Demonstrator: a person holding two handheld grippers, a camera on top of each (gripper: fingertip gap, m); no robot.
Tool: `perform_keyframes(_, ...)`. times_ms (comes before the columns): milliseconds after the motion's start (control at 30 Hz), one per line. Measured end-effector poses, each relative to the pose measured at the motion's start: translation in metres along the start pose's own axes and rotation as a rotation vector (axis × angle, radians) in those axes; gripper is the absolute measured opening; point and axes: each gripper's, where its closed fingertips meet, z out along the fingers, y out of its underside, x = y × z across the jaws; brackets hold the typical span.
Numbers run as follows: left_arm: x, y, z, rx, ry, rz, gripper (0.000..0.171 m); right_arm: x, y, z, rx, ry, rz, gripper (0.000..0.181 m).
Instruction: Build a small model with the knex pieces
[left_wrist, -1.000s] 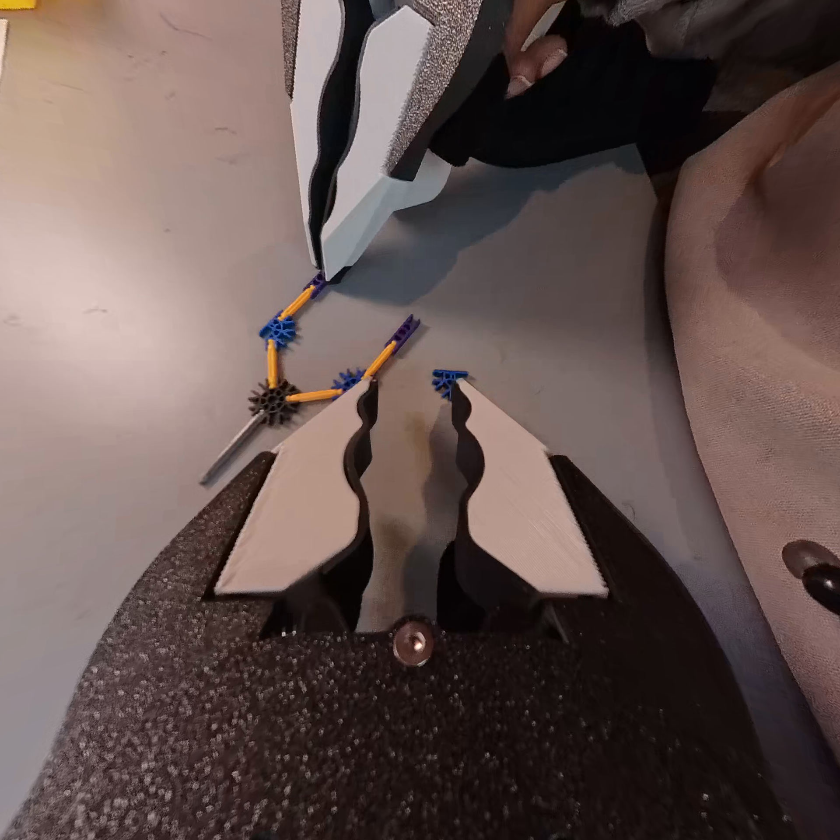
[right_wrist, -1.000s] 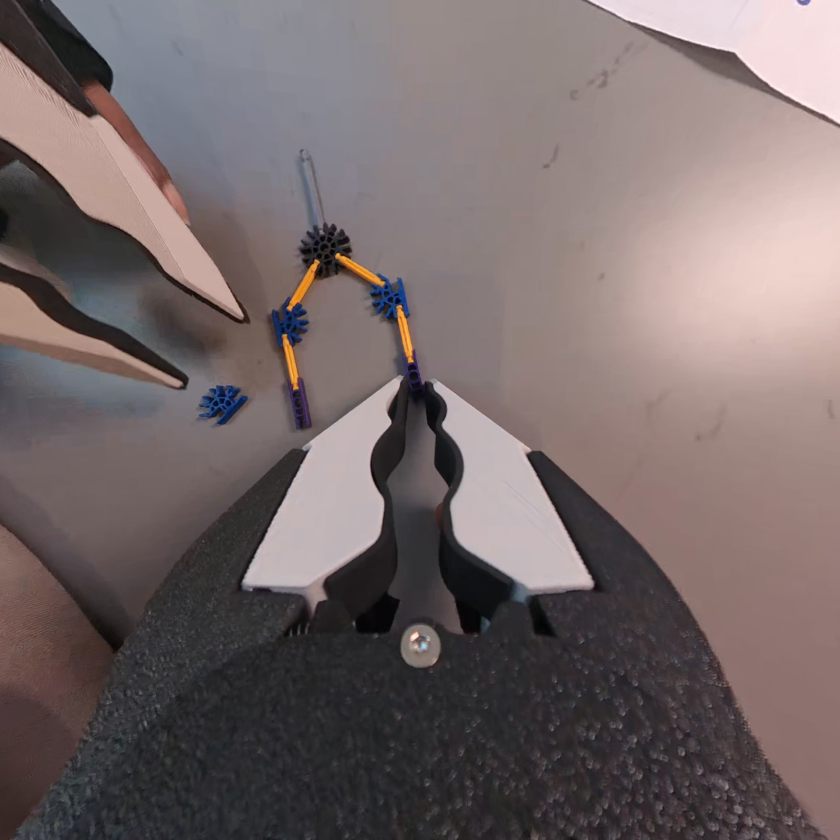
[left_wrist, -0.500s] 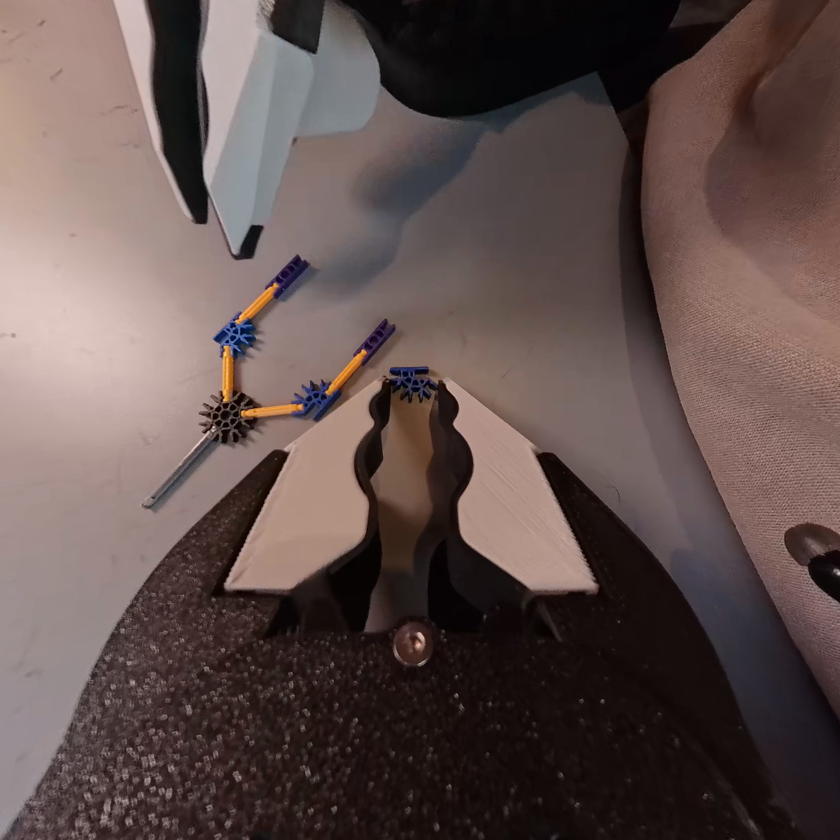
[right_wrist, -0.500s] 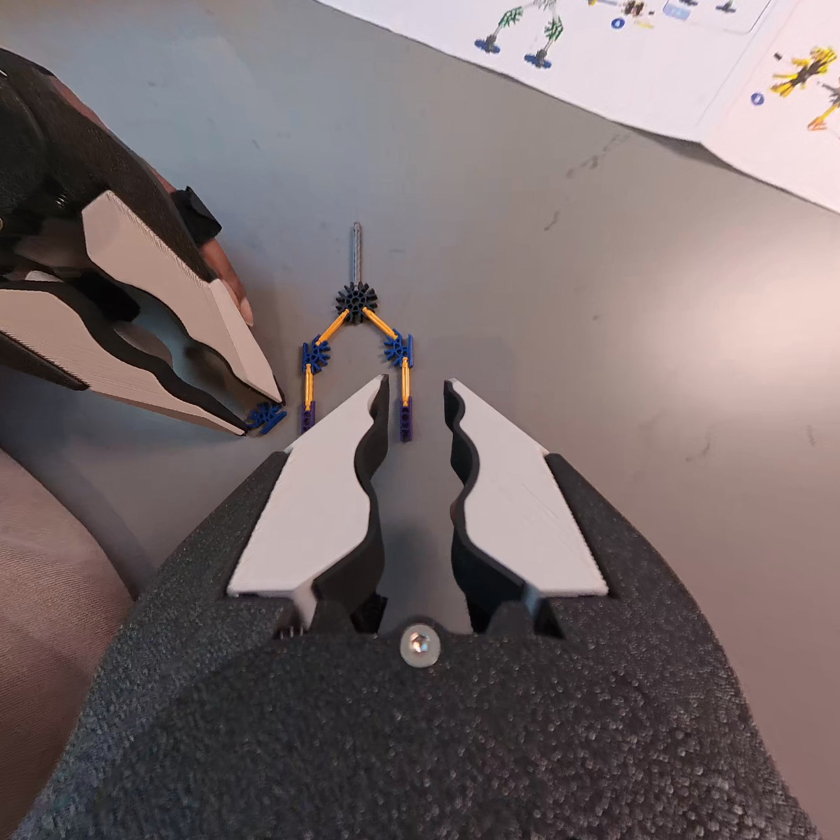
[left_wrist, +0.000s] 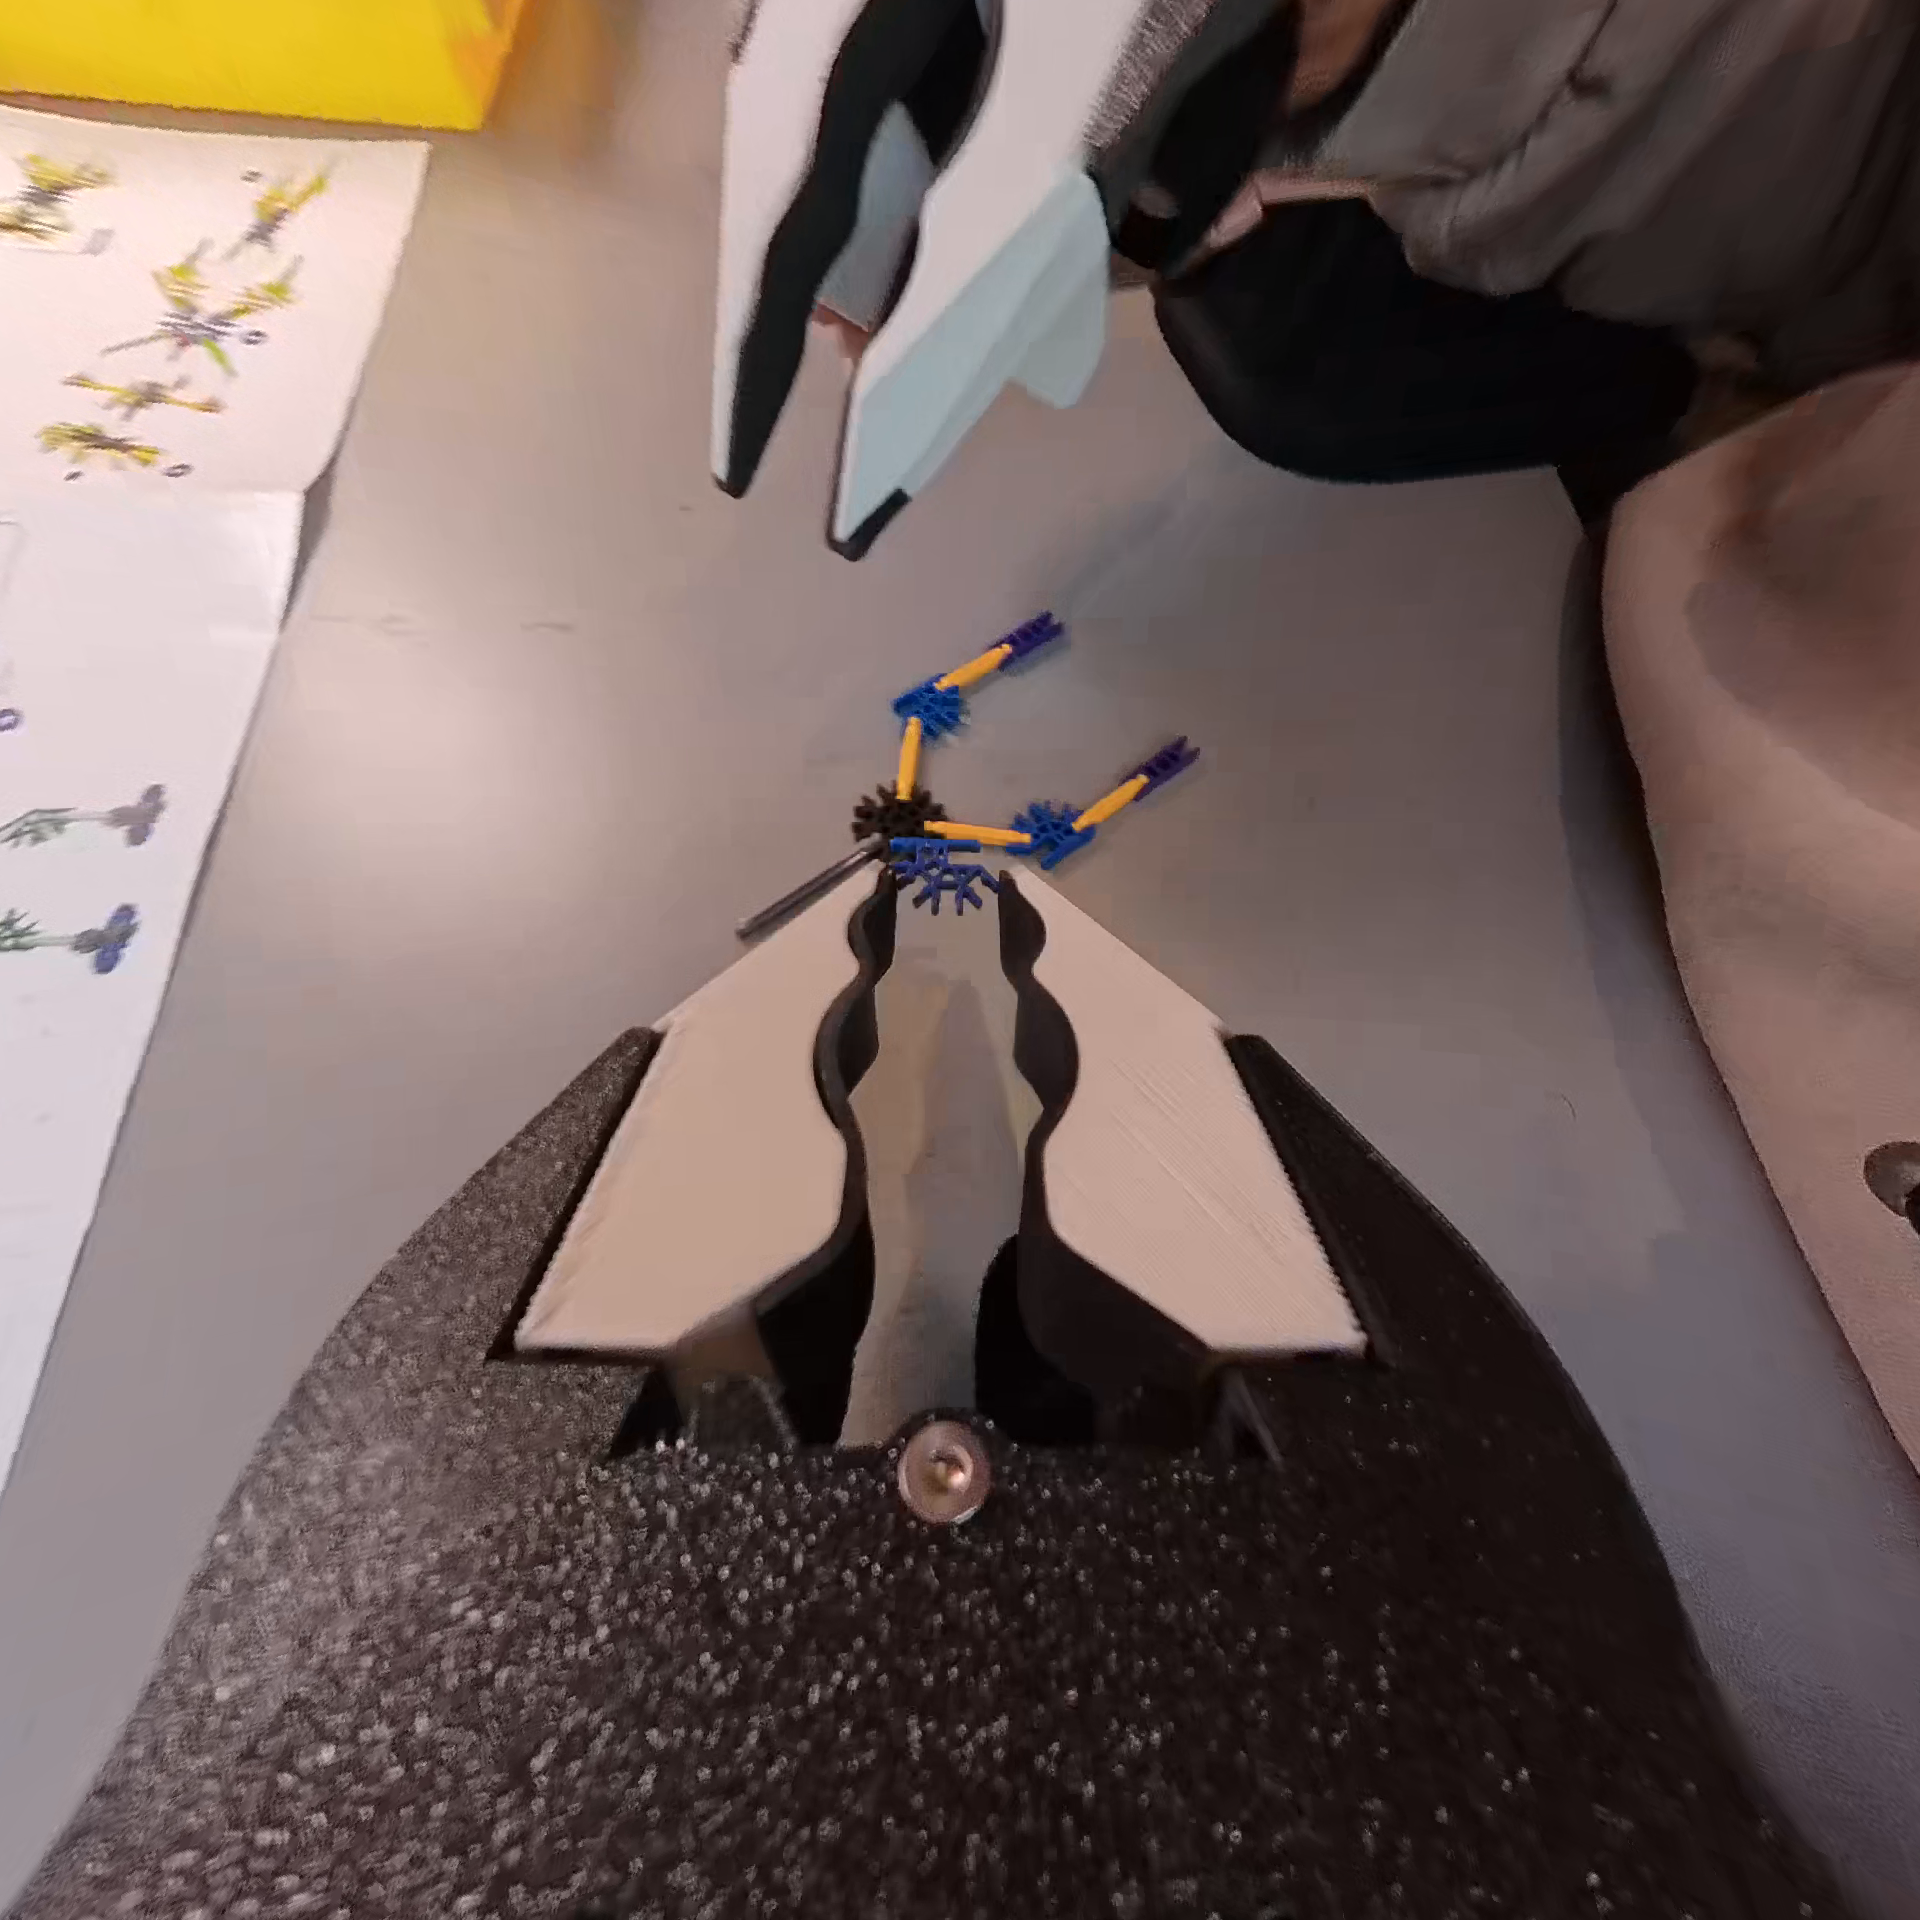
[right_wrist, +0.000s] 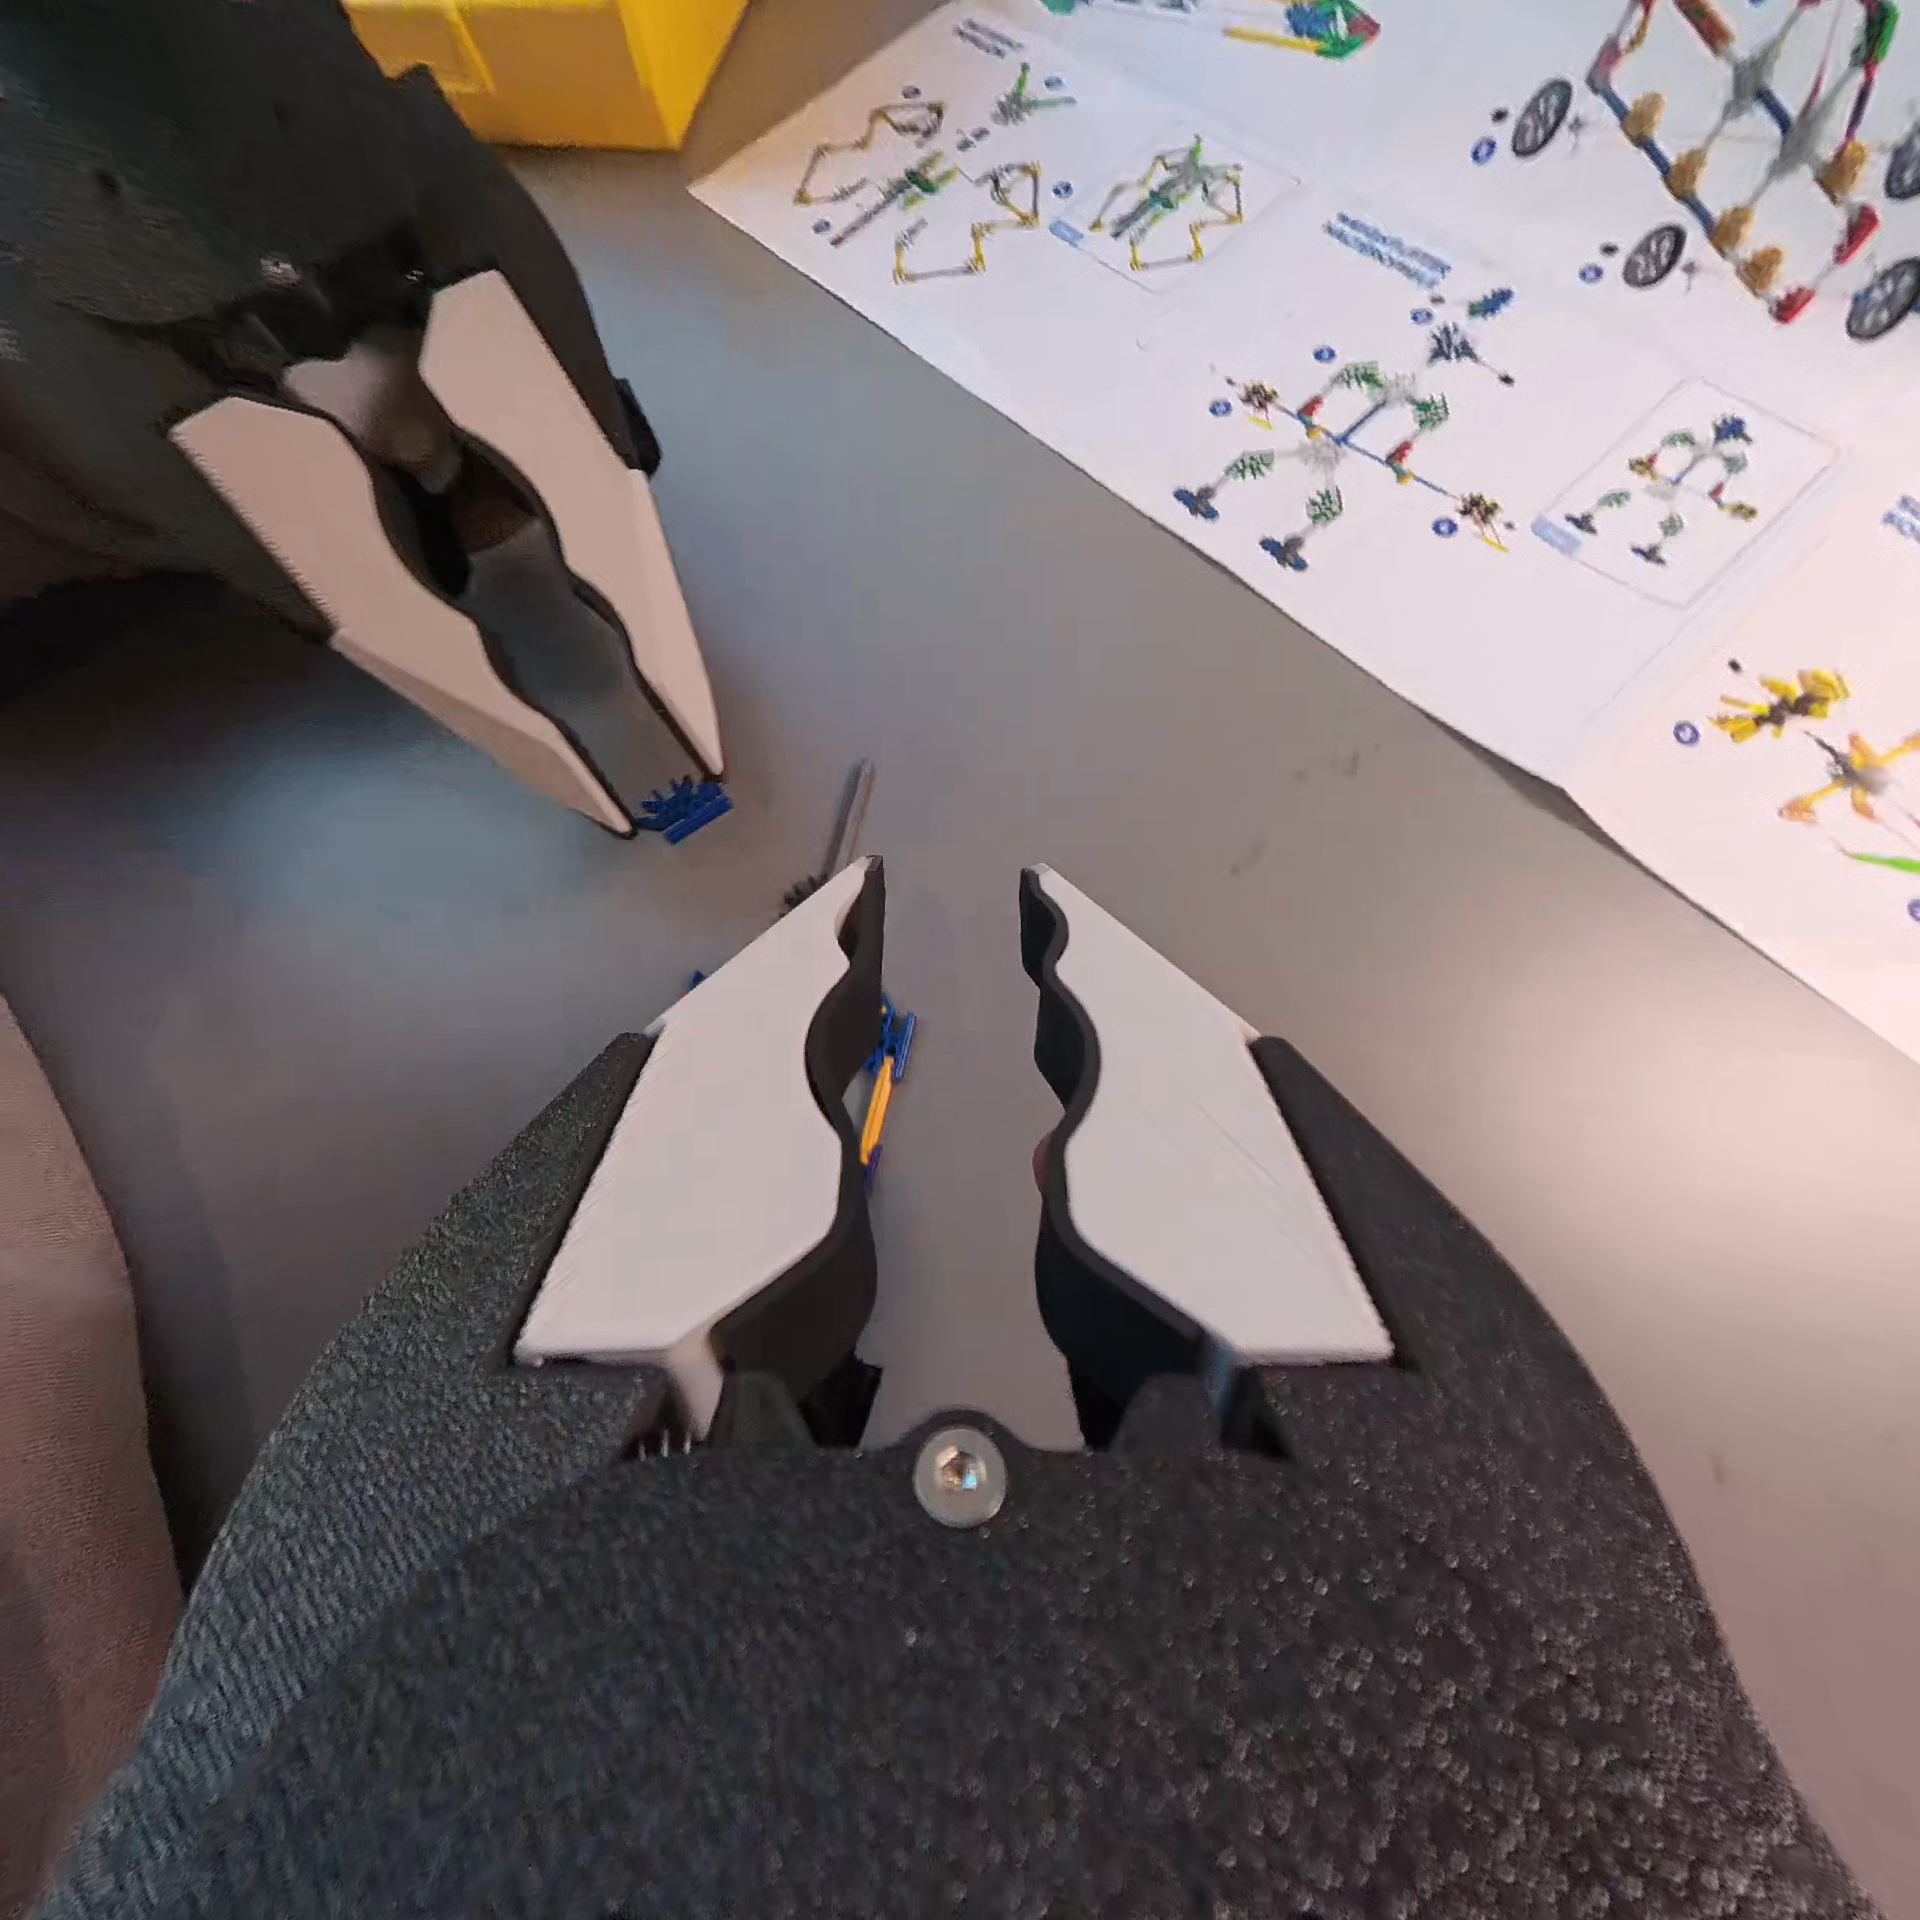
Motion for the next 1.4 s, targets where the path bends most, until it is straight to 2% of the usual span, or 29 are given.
perform_keyframes(133, -0.027, -0.012, -0.018, 0.133, -0.060, -0.114, 0.019, -0.013, -0.031, 0.011, 0.104, -0.112, -0.118, 0.029)
perform_keyframes(233, -0.045, -0.013, -0.025, 0.183, -0.126, -0.165, 0.019, -0.023, -0.044, 0.026, 0.145, -0.190, -0.215, 0.034)
perform_keyframes(367, -0.068, -0.005, -0.028, 0.153, -0.242, -0.228, 0.019, -0.017, -0.054, 0.041, 0.201, -0.239, -0.202, 0.037)
perform_keyframes(467, -0.085, 0.006, -0.027, 0.104, -0.292, -0.358, 0.019, -0.006, -0.049, 0.039, 0.241, -0.270, -0.118, 0.044)
perform_keyframes(600, -0.096, 0.013, -0.027, 0.106, -0.267, -0.493, 0.019, 0.012, -0.042, 0.036, 0.248, -0.273, -0.031, 0.056)
perform_keyframes(833, -0.096, 0.008, -0.029, 0.189, -0.156, -0.650, 0.020, 0.007, -0.040, 0.027, 0.244, -0.450, 0.065, 0.048)
perform_keyframes(1000, -0.099, 0.010, -0.033, 0.236, -0.110, -0.758, 0.019, 0.004, -0.040, 0.027, 0.237, -0.507, 0.115, 0.046)
perform_keyframes(1133, -0.107, 0.012, -0.037, 0.255, -0.138, -0.803, 0.019, 0.003, -0.040, 0.027, 0.238, -0.518, 0.127, 0.046)
perform_keyframes(1400, -0.122, 0.025, -0.047, 0.219, -0.256, -0.779, 0.019, 0.003, -0.039, 0.025, 0.241, -0.513, 0.135, 0.045)
